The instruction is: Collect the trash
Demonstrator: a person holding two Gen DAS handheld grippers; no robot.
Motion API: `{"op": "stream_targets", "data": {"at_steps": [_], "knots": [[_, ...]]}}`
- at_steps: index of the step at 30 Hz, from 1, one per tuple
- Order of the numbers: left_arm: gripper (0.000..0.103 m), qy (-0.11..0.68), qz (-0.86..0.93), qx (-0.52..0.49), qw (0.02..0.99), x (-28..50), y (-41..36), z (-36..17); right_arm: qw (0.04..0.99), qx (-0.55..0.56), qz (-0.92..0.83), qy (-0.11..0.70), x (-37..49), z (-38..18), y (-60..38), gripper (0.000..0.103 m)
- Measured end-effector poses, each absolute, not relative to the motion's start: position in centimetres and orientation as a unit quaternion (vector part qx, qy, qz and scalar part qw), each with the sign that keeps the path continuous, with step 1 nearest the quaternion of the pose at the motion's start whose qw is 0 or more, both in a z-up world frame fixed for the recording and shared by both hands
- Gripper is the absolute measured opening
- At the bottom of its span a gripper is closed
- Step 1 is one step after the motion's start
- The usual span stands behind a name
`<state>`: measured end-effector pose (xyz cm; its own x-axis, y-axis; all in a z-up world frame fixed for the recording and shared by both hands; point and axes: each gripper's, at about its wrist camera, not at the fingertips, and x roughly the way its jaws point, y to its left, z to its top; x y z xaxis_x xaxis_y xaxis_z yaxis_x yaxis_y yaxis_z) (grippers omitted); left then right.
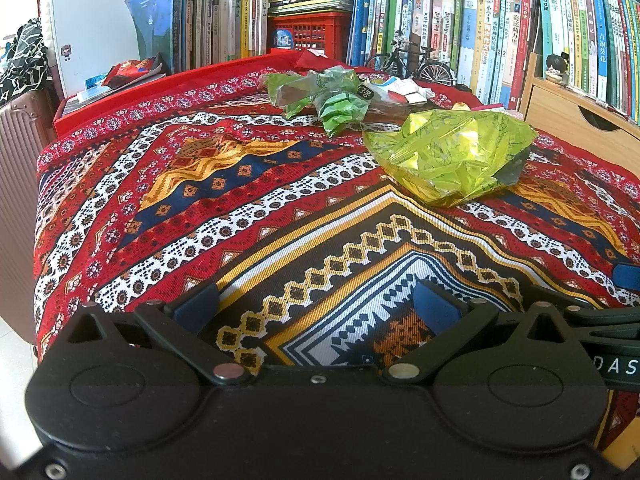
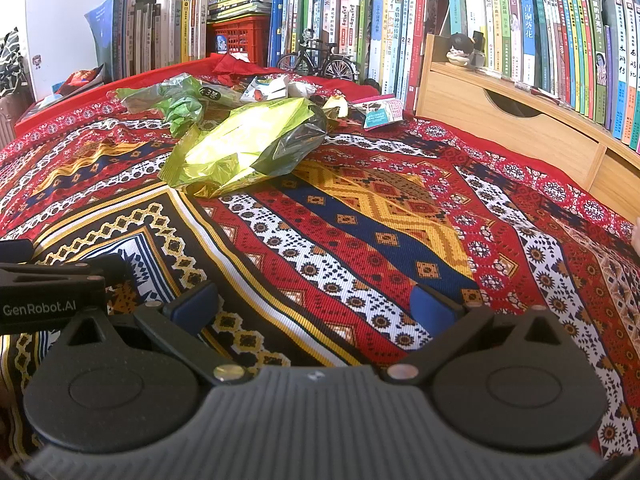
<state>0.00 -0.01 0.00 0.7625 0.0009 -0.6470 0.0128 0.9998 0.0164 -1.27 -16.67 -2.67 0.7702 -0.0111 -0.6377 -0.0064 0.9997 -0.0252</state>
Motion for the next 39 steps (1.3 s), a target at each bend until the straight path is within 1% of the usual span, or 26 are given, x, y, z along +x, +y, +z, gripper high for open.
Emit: {"op": "stream_targets", "data": {"at_steps": [39], "knots": [[0.103, 0.346, -0.011, 0.013, 0.938, 0.03, -0.04, 0.03, 0.941, -0.015, -0.003, 0.339, -1.32, -2.47, -16.63, 0.103]]}}
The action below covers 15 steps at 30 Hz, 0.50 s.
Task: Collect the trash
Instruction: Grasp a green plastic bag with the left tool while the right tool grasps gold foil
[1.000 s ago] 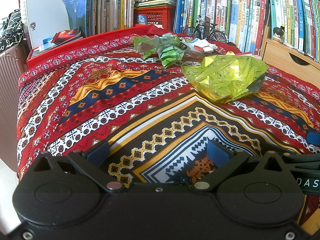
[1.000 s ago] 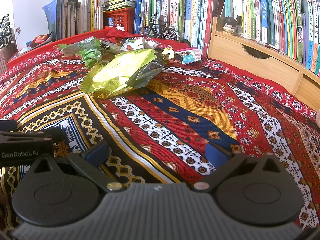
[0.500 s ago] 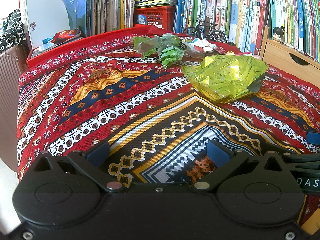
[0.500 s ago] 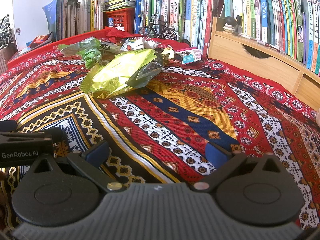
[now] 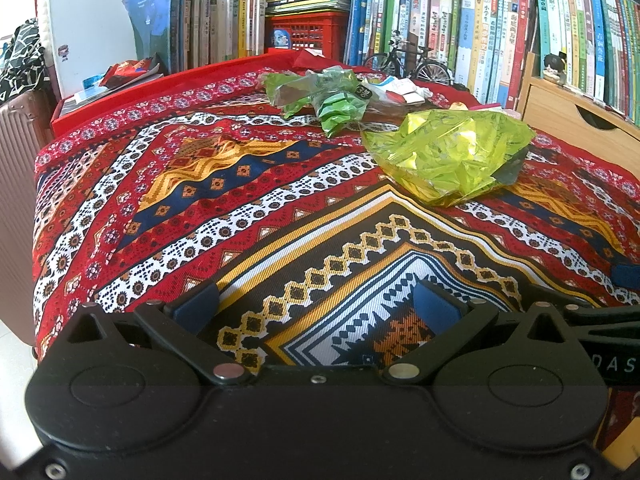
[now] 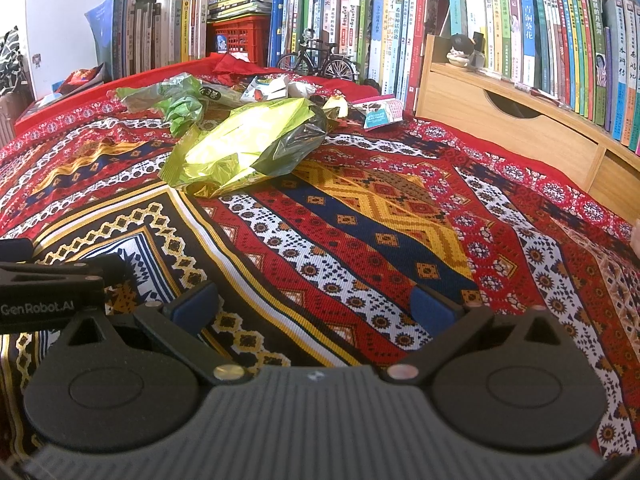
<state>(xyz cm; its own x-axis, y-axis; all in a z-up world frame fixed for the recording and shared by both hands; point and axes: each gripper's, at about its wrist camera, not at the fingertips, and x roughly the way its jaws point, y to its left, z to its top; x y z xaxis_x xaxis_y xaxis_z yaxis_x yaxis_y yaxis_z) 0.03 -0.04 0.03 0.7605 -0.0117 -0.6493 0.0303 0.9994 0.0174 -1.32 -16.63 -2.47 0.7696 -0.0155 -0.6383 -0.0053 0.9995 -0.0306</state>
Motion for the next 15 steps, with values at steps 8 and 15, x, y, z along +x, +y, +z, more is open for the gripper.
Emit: {"op": "stream_targets", "data": {"at_steps": [8, 15], "knots": [[0.103, 0.358, -0.137, 0.015, 0.923, 1.3, 2.5, 1.6, 0.927, -0.004, -0.026, 0.374, -0.8, -1.3, -15.6, 0.103], [0.103, 0.317, -0.222, 0.088, 0.918, 5.6, 4.3, 5.6, 0.938, -0.037, -0.005, 0.345, 1.1, 2.2, -12.7, 0.103]]}}
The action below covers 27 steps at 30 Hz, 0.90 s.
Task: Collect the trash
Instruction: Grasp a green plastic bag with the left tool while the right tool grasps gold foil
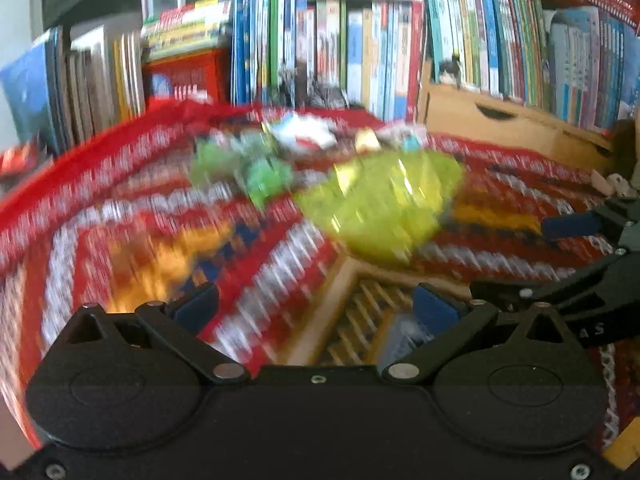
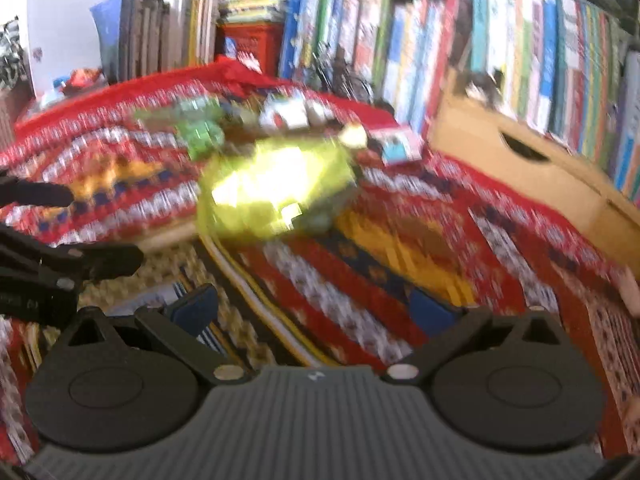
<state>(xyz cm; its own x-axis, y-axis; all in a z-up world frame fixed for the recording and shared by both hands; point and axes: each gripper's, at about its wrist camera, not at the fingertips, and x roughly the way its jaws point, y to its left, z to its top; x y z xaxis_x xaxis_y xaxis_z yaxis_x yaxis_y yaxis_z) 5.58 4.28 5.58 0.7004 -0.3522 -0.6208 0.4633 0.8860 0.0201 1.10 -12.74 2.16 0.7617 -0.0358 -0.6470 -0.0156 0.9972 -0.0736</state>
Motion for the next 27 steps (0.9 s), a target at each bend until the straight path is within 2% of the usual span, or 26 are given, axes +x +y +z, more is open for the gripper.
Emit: {"op": "stream_targets", "data": {"at_steps": [3, 6, 9, 13, 15, 20, 27], "knots": [[0.103, 0.293, -0.246, 0.094, 0.919, 8.8, 5.0, 7.8, 0.941, -0.007, -0.003, 0.337, 3.9, 3.2, -12.9, 0.103], [0.103, 0.302, -0.249, 0.099, 0.915, 13.1, 4.9, 9.4, 0.934, 0.065, -0.024, 0.35, 7.2, 3.5, -14.1, 0.103], [0.103, 0.308, -0.238, 0.079, 0.918, 17.0, 4.7, 10.1, 0.918, 0.132, -0.049, 0.37, 9.7, 2.3, -15.2, 0.103], [0.103, 0.335, -0.234, 0.056, 0.911, 21.5, 4.1, 9.4, 0.903, 0.164, -0.08, 0.389, 10.9, 0.2, -15.8, 0.103], [0.099, 0.348, -0.239, 0.052, 0.905, 22.9, 3.6, 8.4, 0.905, 0.176, -0.085, 0.377, 10.4, -0.3, -16.0, 0.103], [0.08, 0.365, -0.234, 0.056, 0.899, 23.4, 2.6, 5.8, 0.908, 0.206, -0.081, 0.357, 10.1, -0.5, -16.5, 0.103], [0.074, 0.351, -0.228, 0.04, 0.908, 23.8, 2.1, 4.5, 0.919, 0.207, -0.062, 0.33, 10.7, -1.1, -16.7, 0.103]]}}
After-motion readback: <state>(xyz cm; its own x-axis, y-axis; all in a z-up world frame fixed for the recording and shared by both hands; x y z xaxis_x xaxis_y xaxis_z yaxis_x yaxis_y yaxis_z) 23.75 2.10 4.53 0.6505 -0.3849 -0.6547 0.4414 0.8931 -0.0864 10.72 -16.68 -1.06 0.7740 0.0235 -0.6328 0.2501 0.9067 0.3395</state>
